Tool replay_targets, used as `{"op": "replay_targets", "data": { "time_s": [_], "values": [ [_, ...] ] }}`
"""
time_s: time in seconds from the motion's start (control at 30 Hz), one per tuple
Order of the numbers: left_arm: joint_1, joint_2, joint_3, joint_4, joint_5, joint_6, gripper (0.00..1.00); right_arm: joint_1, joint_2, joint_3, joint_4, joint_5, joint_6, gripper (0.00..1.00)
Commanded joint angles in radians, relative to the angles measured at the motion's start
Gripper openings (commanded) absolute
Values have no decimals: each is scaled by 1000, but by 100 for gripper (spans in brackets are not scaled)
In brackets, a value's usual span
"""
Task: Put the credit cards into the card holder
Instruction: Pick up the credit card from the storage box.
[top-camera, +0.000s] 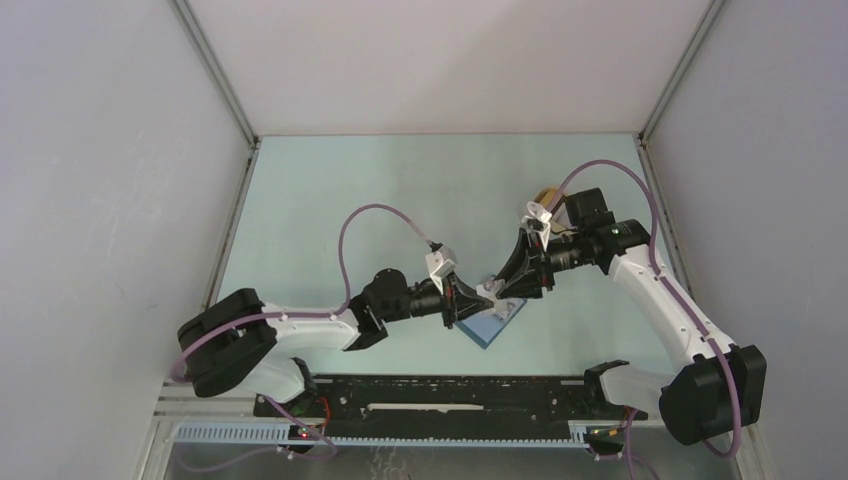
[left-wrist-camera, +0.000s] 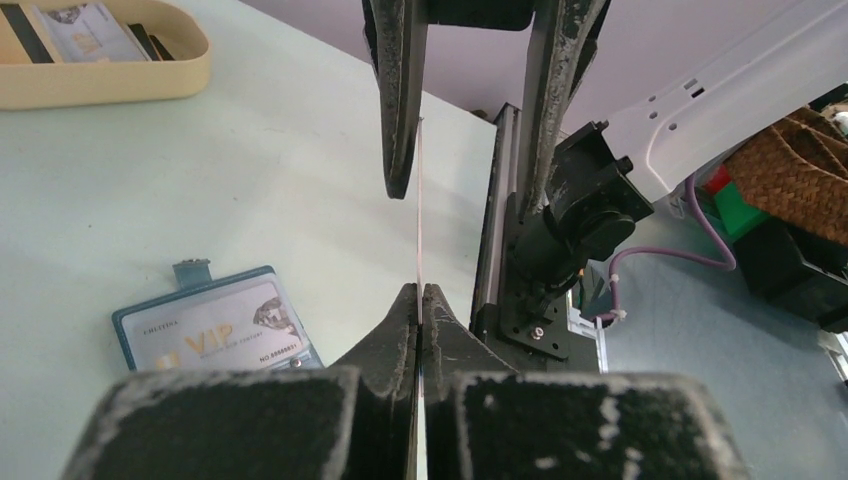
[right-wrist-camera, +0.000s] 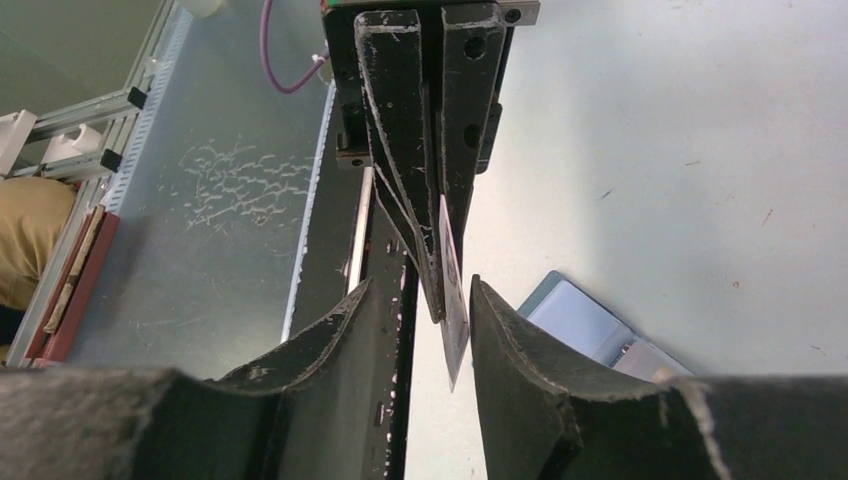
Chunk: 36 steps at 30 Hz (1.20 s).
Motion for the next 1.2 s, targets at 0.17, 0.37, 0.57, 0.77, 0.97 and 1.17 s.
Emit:
{"op": "replay_targets", "data": {
  "time_s": [0.17, 0.37, 0.57, 0.77, 0.97, 1.17],
  "values": [
    [2, -64, -1, -41, 20, 5, 0, 28, 2, -1, 18, 65, 3, 41],
    [6, -62, 4, -55, 24, 5, 0, 38, 5, 0, 10, 60, -14, 27],
    [19, -79, 10, -99, 7, -11, 10, 54, 21, -1, -10, 73, -38, 0],
    [42, -225, -106, -106, -169, -63, 49, 37, 62, -1, 12, 77, 44, 0],
    [42, -410, -251, -108, -319, -80, 78, -27, 163, -2, 73, 82, 216, 0],
    [42, -433, -315, -47, -347, -208, 80, -56, 281, 0, 114, 221, 282, 0]
  ]
}}
